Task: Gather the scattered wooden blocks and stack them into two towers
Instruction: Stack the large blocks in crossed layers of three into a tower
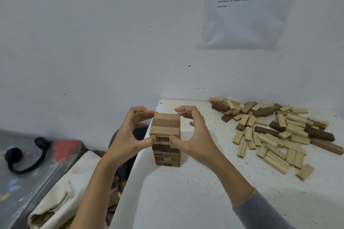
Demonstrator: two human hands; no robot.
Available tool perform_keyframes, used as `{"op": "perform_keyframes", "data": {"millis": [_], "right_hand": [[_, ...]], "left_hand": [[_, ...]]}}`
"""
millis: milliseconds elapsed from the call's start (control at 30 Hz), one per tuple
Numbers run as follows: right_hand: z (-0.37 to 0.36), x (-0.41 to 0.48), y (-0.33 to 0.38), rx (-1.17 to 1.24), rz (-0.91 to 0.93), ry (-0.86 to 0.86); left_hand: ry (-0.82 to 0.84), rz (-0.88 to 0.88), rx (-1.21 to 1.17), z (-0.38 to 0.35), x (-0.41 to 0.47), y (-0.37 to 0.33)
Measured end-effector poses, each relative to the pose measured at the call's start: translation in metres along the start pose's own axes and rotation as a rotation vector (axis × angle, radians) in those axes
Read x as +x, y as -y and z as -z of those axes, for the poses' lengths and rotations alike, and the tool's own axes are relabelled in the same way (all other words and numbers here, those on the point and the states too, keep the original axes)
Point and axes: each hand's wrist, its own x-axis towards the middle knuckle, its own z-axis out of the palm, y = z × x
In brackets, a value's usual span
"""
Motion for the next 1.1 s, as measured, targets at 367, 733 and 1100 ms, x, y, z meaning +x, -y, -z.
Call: {"op": "perform_keyframes", "data": {"millis": [367, 733, 1100], "right_hand": [[-0.004, -0.001, -0.004, -0.023, -0.007, -0.030], [-0.019, -0.022, -0.013, 0.411, -0.246, -0.151], [-0.059, -0.014, -0.002, 0.464, -0.326, -0.101]], "left_hand": [[0.005, -0.006, -0.074, -0.007, -0.003, 0.007], [-0.270, 0.260, -0.629, -0.033, -0.019, -0.017], [-0.254, 0.351, -0.658, -0.060, -0.017, -0.025]]}}
